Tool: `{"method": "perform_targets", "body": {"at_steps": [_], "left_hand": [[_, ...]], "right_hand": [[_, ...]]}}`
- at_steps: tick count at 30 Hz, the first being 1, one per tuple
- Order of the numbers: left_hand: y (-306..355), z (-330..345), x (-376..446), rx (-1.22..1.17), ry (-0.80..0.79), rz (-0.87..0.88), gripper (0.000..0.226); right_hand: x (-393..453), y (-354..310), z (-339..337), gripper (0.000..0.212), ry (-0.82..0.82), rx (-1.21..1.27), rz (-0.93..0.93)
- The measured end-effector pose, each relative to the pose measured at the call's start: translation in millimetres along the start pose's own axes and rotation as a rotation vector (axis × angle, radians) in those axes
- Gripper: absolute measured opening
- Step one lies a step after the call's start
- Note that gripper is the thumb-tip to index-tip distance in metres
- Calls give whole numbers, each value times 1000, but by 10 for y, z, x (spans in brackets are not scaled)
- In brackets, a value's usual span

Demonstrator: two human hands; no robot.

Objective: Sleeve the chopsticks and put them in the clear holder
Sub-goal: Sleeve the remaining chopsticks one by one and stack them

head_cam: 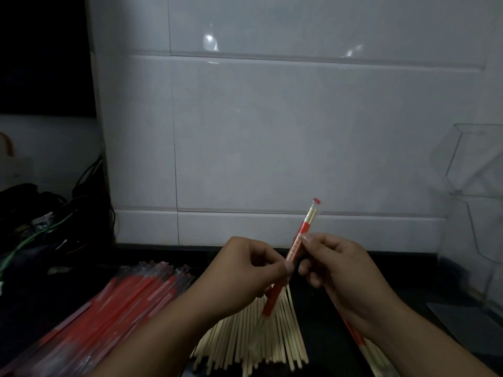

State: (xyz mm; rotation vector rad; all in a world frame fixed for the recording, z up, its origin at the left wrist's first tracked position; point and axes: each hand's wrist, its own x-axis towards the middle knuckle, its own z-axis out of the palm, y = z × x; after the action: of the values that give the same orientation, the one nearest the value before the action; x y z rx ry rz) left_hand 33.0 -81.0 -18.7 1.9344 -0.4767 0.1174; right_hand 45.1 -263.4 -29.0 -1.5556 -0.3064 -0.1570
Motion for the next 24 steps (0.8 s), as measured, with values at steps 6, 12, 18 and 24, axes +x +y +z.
{"method": "perform_targets", "body": {"at_steps": [6,12,18,24], "left_hand": [[-7,-66,-5,141,52,8,30],[-305,-429,116,709,411,-65,17],[-603,-650,148,1069,401,-268,19],[-769,-698,147,1173,183,-480,15]], "right_hand": [[212,-104,-375,29,235,-41,19],[307,117,-809,25,147,-694,300],[393,357,-804,19,153,-988,310],[382,335,-763,22,193,-1106,195]]}}
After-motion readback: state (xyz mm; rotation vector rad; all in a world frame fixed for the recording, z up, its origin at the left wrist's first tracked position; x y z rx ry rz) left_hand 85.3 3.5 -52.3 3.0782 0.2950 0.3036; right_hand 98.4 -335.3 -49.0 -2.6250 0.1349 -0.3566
